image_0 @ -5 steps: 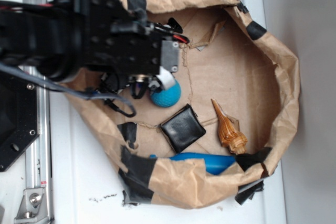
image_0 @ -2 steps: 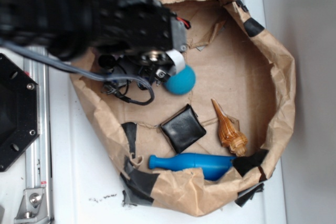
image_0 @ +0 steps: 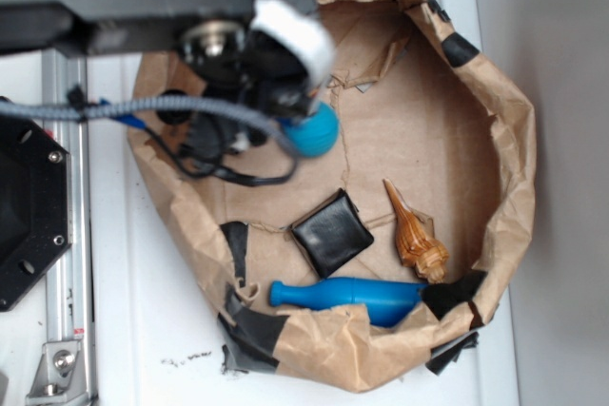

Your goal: Grab the blue sponge.

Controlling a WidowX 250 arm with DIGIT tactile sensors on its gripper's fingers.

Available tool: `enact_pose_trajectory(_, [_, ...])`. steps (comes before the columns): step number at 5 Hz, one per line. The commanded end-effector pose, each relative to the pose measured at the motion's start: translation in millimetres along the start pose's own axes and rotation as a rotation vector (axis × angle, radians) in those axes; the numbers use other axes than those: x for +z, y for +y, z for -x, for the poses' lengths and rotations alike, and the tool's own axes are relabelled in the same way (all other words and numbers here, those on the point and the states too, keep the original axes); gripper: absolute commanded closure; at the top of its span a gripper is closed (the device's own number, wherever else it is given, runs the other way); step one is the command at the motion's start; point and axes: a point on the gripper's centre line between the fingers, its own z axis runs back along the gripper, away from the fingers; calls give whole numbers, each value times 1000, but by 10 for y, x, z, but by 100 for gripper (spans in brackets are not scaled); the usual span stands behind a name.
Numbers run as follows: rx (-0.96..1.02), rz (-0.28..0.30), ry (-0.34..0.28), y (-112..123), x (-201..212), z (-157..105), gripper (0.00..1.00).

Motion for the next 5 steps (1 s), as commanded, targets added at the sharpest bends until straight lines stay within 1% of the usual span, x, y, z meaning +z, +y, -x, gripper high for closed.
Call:
enact_pose_trajectory(1, [320, -45, -18, -58, 493, -441, 100])
enact_pose_trajectory(2, [401, 68, -36, -30, 472, -438, 100])
enact_pose_trajectory(3, [437, 99, -39, -10, 427, -416, 100])
enact_pose_trajectory(4, [429, 89, -48, -31, 422, -415, 100])
enact_pose_trajectory(5, [433, 48, -38, -69, 351, -389, 100])
